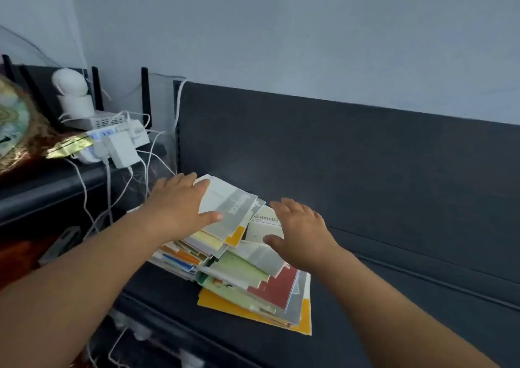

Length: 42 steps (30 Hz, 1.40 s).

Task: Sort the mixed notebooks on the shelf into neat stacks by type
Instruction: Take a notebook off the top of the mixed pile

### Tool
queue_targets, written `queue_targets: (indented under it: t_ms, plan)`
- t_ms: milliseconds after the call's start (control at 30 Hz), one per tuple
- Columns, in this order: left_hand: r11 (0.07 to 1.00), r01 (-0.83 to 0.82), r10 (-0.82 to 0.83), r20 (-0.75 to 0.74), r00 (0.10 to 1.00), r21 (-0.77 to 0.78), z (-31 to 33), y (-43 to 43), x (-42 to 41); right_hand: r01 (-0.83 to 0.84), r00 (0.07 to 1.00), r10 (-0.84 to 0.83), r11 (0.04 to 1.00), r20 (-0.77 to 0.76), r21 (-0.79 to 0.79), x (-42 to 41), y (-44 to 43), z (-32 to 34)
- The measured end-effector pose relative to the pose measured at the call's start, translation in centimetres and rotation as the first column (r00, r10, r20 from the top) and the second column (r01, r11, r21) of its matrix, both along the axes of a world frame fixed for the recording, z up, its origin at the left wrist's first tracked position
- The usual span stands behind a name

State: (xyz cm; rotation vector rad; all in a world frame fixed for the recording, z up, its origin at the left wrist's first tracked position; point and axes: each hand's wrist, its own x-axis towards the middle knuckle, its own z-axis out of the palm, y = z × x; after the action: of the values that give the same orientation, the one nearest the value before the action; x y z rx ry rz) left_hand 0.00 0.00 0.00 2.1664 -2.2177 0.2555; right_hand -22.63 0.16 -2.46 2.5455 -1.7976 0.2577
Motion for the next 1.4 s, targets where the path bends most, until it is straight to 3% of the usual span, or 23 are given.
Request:
queue_targets:
  t_ms: [467, 567, 667, 767, 900, 1000, 1233, 1400]
  plan:
    - [0.98, 0.04, -0.031, -0.05, 0.998, 0.195, -3.7, -3.8, 2.5, 0.058, 0.995, -0.069, 0.989, 0.077, 0.138, 4.6, -3.9, -3.8]
    - [0.983, 0.035, -0.028, -0.042, 0.999, 0.181, -3.9, -3.7, 2.5, 0.062, 0.979, -0.093, 0.984, 0.18, 0.168, 5.0, -4.0, -3.9]
    - [0.986, 0.04, -0.037, -0.021, 0.999, 0.161, -4.1, -3.5, 2.3, 0.1, 0.904, -0.192, 0.964, 0.381, 0.246, 5.7, -3.9, -3.5]
    - [0.986, 0.055, -0.056, -0.001, 0.998, 0.156, -4.2, -3.0, 1.8, 0.149, 0.759, -0.331, 0.927, 0.561, 0.345, 6.2, -4.3, -3.4]
    - [0.981, 0.103, -0.104, -0.006, 0.995, 0.164, -4.2, -2.1, 0.8, 0.127, 0.577, -0.467, 0.861, 0.67, 0.492, 6.7, -4.4, -3.7]
    - [0.973, 0.149, -0.142, -0.053, 0.988, 0.176, -4.3, -1.7, 0.6, 0.125, 0.476, -0.505, 0.849, 0.72, 0.513, 6.3, -4.3, -3.5]
    - [0.974, 0.154, -0.144, -0.071, 0.987, 0.166, -4.7, -1.8, 0.7, 0.158, 0.358, -0.531, 0.845, 0.768, 0.511, 4.6, -3.6, -2.8]
    - [0.966, 0.186, -0.175, -0.074, 0.982, 0.182, -4.7, -1.6, 0.4, 0.185, 0.324, -0.521, 0.854, 0.79, 0.487, 2.8, -2.9, -3.2]
